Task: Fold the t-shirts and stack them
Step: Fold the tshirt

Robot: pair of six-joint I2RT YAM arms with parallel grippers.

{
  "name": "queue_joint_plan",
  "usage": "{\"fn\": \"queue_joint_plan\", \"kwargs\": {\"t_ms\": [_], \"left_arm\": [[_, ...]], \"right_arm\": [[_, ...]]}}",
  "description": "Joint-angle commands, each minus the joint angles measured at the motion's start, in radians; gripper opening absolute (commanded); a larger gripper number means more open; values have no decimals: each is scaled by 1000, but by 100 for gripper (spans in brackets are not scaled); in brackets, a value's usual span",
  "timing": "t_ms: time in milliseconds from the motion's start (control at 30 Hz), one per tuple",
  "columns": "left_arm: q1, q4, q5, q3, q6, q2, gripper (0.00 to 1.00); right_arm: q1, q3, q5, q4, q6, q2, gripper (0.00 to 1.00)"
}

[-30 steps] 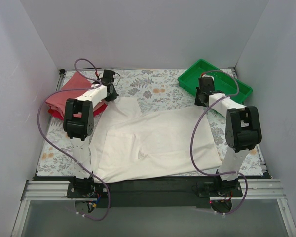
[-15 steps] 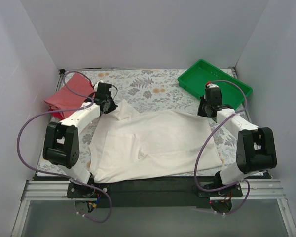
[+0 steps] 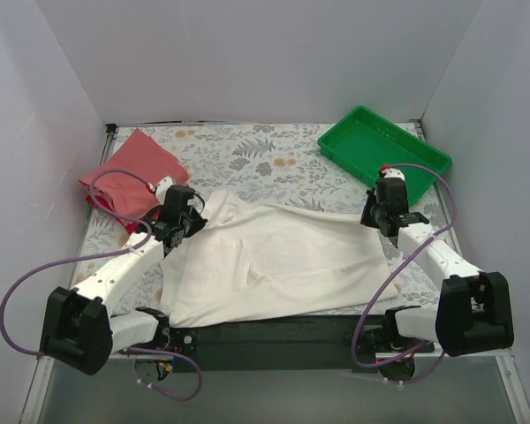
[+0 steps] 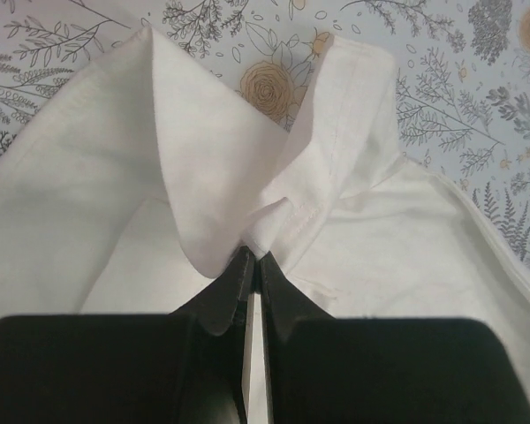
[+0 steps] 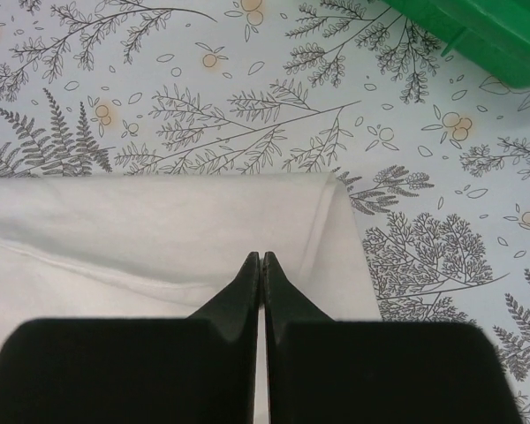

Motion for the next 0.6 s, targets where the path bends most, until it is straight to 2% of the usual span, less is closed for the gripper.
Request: {"fn": "queue_joint_plan", "kwargs": {"t_ms": [0, 233, 567], "left_arm": [[-9, -35, -69, -31, -96, -112, 0], [-16, -213, -159, -54, -252, -272, 0], [-17, -339, -184, -100, -377, -367, 0]], "right_arm": [[-3, -13, 43, -1, 18, -50, 1], [-4, -4, 105, -70, 28, -118, 1], [-7, -6, 133, -141, 29, -188, 1]]}}
